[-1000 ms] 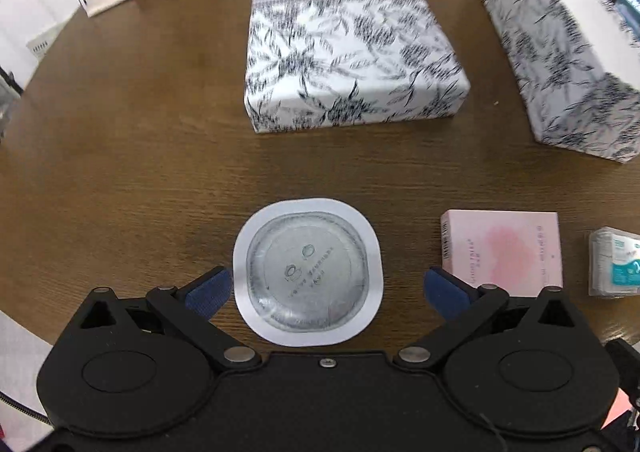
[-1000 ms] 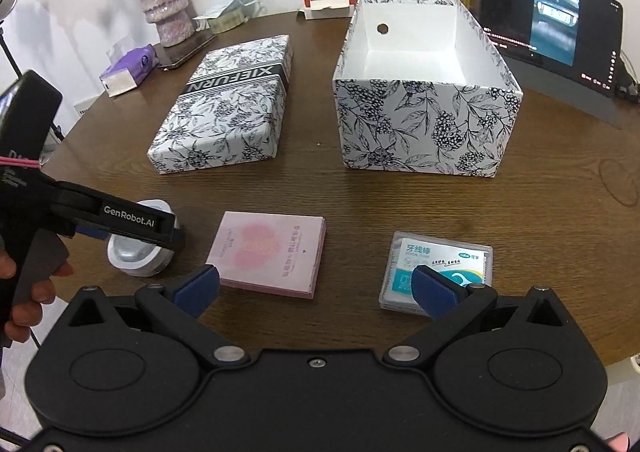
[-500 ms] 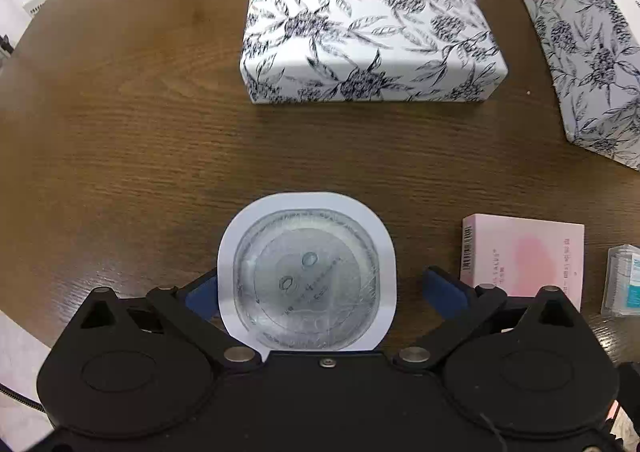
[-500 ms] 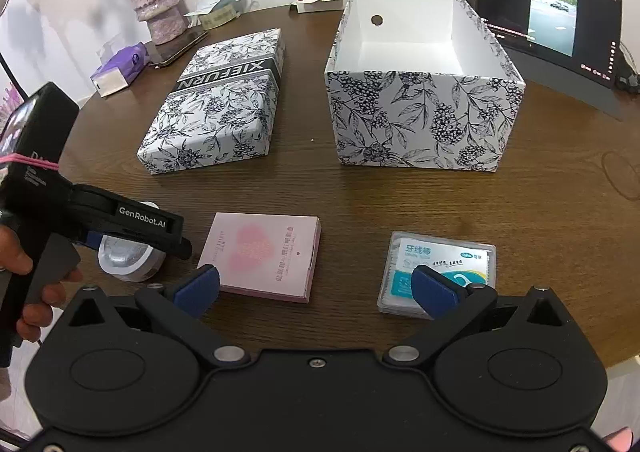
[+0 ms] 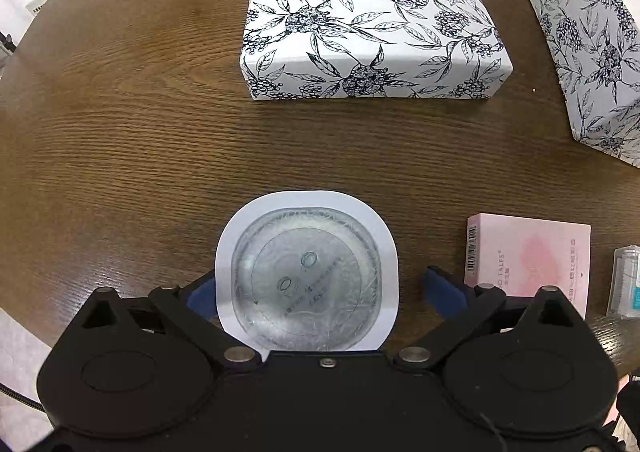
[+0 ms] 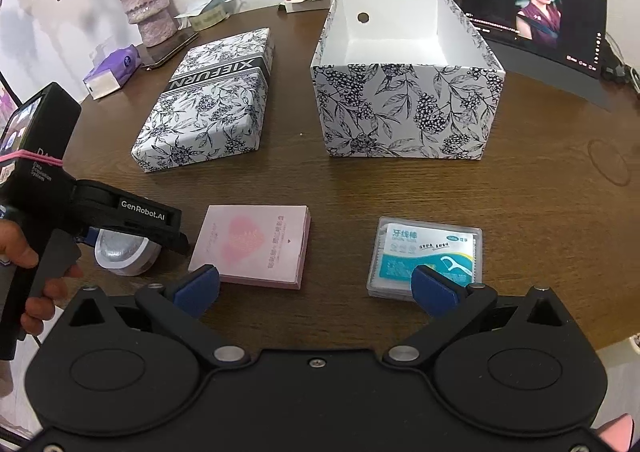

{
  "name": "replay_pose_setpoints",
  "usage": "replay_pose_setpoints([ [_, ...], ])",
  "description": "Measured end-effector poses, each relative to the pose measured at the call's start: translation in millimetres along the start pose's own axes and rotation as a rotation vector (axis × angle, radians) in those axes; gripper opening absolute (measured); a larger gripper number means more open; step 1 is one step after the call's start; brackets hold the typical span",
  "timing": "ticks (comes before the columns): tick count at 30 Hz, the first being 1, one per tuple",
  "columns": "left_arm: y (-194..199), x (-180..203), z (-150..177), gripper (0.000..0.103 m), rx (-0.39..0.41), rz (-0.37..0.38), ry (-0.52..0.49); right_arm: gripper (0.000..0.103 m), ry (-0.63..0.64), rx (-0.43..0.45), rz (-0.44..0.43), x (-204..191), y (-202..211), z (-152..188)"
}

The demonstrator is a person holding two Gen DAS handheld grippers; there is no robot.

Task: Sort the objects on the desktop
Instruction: 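Close the left gripper on the white round compact case, then lift the compact case with the left gripper toward the open floral box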

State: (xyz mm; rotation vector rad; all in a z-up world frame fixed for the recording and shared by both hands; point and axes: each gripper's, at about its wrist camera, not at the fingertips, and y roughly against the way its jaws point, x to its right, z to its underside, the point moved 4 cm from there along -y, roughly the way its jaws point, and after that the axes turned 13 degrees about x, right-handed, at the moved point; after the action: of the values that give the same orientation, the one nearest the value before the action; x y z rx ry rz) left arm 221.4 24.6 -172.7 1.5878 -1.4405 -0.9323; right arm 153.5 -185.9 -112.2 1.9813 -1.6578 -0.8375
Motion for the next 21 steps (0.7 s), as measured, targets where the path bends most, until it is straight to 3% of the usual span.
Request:
replay_pose_setpoints([
  [8,11.5,-7.7,0.8,0.081,0.001,-0.006,0.015,0.103,-0.003,0.007,0.007,-0.4,6.4,2.7],
  [21,21.7,-10.4,7.8,0.08,-0.025,-0.009,0.023,0.103,-0.005,0.026,0.023,-0.4,19.8,5.0],
])
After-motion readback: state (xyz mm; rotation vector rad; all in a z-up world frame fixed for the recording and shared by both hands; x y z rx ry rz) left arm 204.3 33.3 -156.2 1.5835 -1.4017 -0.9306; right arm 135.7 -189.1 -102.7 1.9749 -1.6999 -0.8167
